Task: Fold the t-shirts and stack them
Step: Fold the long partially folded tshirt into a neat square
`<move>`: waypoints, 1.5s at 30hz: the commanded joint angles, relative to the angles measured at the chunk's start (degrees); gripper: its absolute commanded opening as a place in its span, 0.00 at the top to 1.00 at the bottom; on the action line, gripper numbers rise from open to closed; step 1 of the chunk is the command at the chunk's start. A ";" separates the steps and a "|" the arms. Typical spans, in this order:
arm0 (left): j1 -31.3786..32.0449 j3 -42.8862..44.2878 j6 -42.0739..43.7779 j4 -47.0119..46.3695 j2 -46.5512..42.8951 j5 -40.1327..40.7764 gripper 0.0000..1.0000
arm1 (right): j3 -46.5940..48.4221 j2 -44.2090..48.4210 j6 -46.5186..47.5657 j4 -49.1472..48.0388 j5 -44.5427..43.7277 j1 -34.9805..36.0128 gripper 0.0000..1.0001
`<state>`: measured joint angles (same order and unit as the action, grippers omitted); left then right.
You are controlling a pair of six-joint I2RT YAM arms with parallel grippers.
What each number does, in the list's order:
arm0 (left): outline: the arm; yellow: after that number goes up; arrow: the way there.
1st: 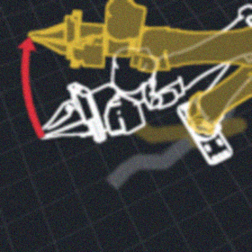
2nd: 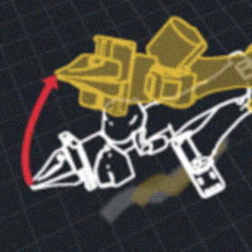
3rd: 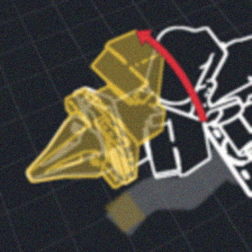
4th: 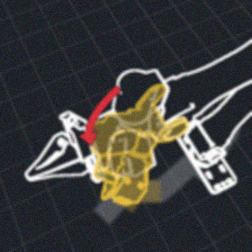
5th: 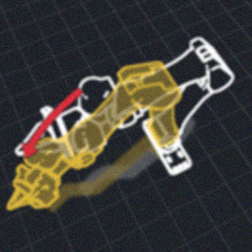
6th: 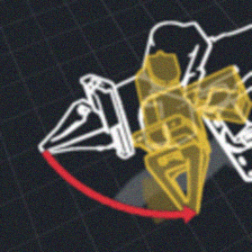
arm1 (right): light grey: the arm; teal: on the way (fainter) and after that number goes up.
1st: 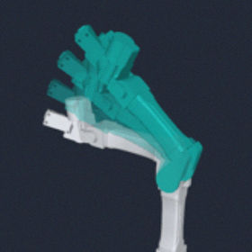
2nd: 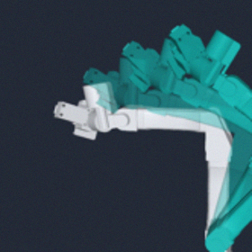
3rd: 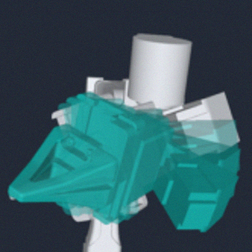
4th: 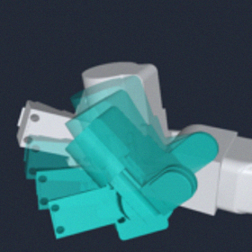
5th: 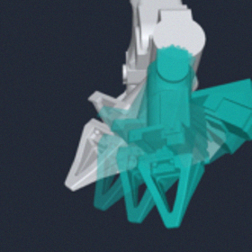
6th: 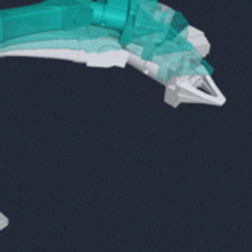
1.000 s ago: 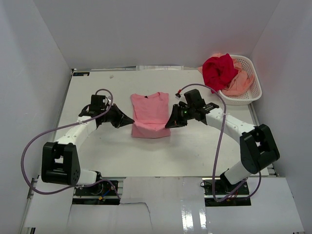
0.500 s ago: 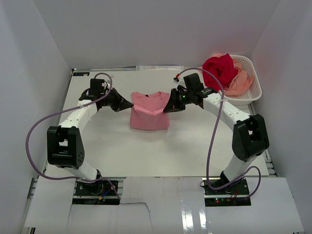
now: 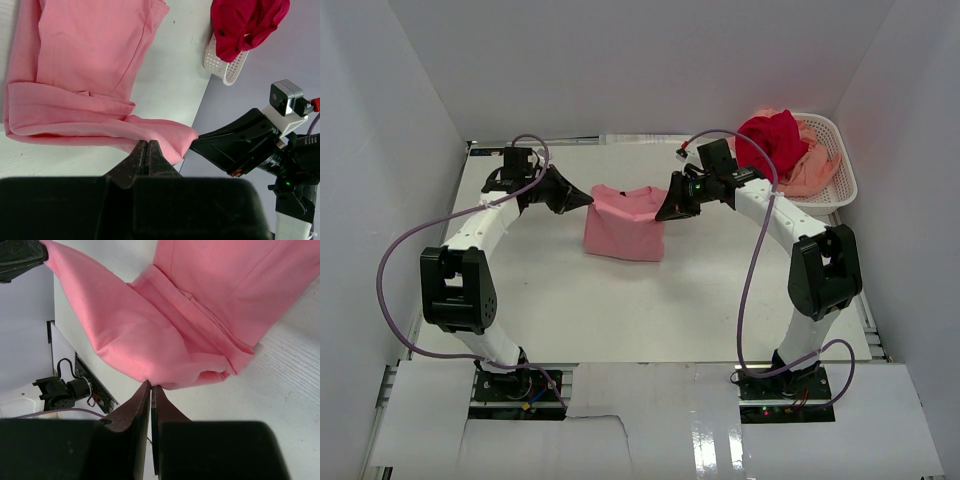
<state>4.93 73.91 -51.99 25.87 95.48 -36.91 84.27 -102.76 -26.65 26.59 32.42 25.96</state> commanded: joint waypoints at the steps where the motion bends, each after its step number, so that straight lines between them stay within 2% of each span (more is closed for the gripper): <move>1: -0.45 2.12 0.22 -0.03 -1.17 -1.42 1.00 | 2.22 0.01 0.90 0.66 2.38 -0.29 0.92; 4: -0.97 2.29 0.39 -0.12 -1.00 -0.62 1.00 | 2.30 -0.33 0.99 0.48 1.41 -0.47 0.92; 19: -2.12 11.51 0.13 -0.03 6.91 -2.47 1.00 | 14.51 -7.36 1.61 4.70 3.61 -2.31 0.92; 45: -2.47 26.72 -0.66 0.67 18.50 -3.26 1.00 | 27.61 -17.65 3.54 4.70 7.12 -6.00 0.92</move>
<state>2.81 97.34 -52.58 26.83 113.75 -39.70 108.66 -119.00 -24.71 31.66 37.34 20.82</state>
